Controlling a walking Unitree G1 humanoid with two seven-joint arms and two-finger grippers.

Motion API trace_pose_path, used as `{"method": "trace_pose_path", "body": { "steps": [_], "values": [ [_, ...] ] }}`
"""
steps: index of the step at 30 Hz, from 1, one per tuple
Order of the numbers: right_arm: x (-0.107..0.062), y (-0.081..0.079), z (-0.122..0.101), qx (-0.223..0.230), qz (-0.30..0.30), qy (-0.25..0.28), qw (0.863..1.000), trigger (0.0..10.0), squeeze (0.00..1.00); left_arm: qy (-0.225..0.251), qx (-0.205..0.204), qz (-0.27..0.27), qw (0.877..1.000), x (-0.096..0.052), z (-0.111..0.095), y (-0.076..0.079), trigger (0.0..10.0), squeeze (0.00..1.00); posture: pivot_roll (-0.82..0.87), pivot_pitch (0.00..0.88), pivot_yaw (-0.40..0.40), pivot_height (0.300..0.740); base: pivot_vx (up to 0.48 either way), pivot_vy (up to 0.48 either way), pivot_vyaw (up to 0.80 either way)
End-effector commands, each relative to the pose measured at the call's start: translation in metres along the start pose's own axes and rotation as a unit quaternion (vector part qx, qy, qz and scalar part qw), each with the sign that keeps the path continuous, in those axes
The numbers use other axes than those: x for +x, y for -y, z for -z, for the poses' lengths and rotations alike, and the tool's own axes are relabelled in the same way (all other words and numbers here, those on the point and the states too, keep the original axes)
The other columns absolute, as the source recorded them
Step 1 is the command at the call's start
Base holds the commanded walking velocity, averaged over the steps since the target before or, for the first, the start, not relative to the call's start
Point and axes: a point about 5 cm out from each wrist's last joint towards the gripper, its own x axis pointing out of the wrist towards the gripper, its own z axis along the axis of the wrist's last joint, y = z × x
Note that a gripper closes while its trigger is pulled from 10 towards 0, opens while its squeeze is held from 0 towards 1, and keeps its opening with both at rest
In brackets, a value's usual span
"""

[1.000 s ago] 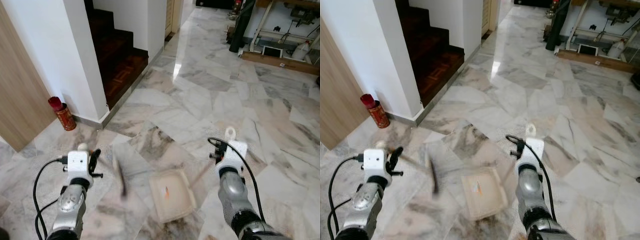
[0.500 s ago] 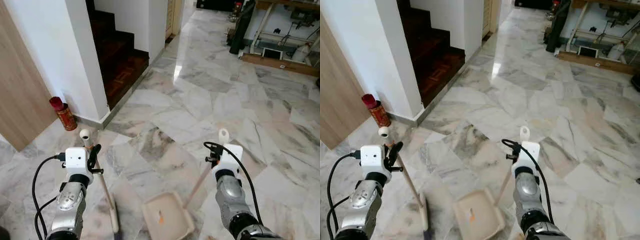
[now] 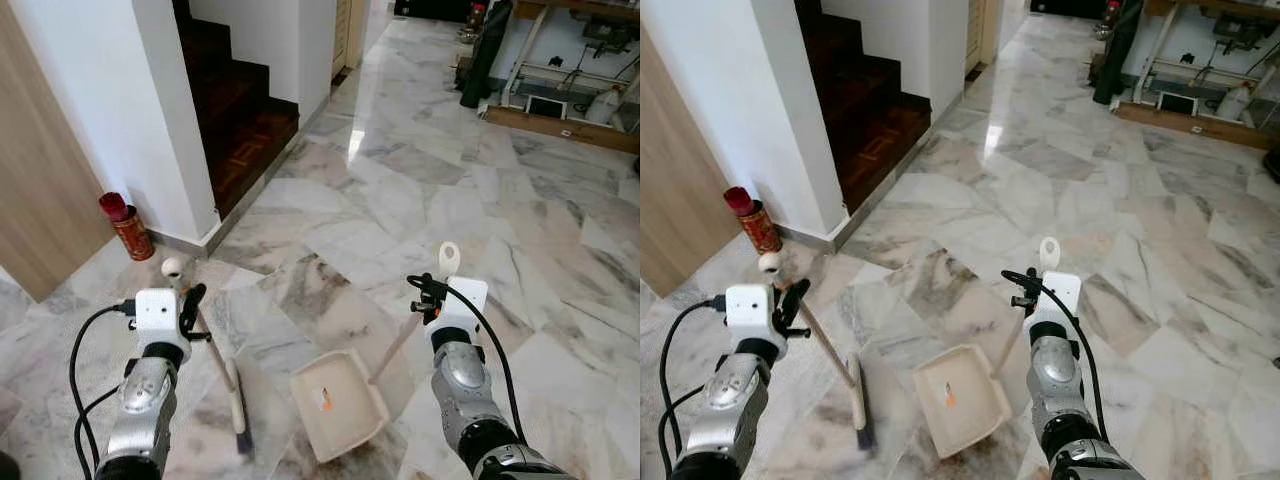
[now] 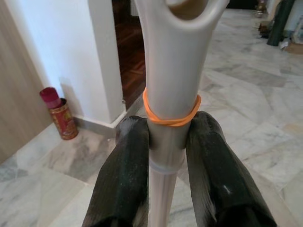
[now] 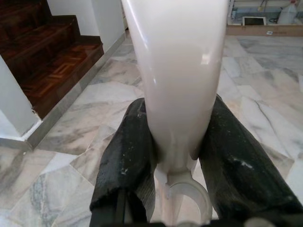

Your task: Sweep floor

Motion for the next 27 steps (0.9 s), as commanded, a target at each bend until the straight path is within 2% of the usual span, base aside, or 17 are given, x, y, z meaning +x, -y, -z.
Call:
{"method": "trace_pose_path", "body": {
  "steps": [1, 4, 7, 9, 15, 20, 23, 27],
  "values": [
    [0.006, 0.005, -0.015, -0.005, 0.003, 0.036, 0.999, 10.0, 0.0, 0.016, -0.001, 0.015, 1.0, 0.008, -0.009, 0.008, 10.0, 0.0, 0.02, 0.0, -0.014, 0.74, 0.0, 0.0, 0.0],
    [0.008, 0.02, -0.023, -0.008, 0.02, 0.053, 0.998, 10.0, 0.0, 0.018, -0.008, 0.046, 0.999, 0.018, -0.015, 0.025, 10.0, 0.0, -0.03, 0.0, 0.026, 0.74, 0.0, 0.0, 0.0],
    [0.008, 0.023, -0.024, -0.007, 0.024, 0.055, 0.998, 10.0, 0.0, 0.018, -0.009, 0.053, 0.998, 0.019, -0.016, 0.028, 10.0, 0.0, -0.03, 0.0, 0.026, 0.74, 0.0, 0.0, 0.0],
    [0.007, 0.028, -0.025, -0.012, 0.025, 0.062, 0.998, 10.0, 0.0, 0.012, -0.007, 0.07, 0.997, 0.025, -0.017, 0.034, 10.0, 0.0, -0.04, 0.0, 0.054, 0.74, 0.0, 0.0, 0.0],
    [0.01, 0.023, -0.027, -0.001, 0.039, 0.058, 0.998, 10.0, 0.0, 0.021, 0.0, 0.062, 0.998, 0.029, -0.025, 0.026, 10.0, 0.0, -0.02, 0.001, 0.03, 0.74, 0.0, 0.0, 0.0],
    [0.012, 0.015, -0.03, -0.01, 0.017, 0.061, 0.998, 10.0, 0.0, 0.009, -0.002, 0.056, 0.998, 0.025, -0.014, 0.032, 10.0, 0.0, -0.03, 0.004, -0.011, 0.74, 0.0, 0.0, 0.0],
    [0.011, 0.011, -0.029, -0.009, -0.002, 0.062, 0.998, 10.0, 0.0, 0.012, -0.018, 0.029, 0.999, 0.02, -0.013, 0.028, 10.0, 0.0, 0.01, 0.004, -0.027, 0.74, 0.0, 0.0, 0.0],
    [0.012, 0.009, -0.025, -0.002, 0.006, 0.047, 0.999, 10.0, 0.0, 0.009, -0.014, 0.012, 1.0, 0.017, -0.011, 0.02, 10.0, 0.0, 0.05, 0.009, -0.029, 0.74, 0.0, 0.0, 0.0]
  ]
}}
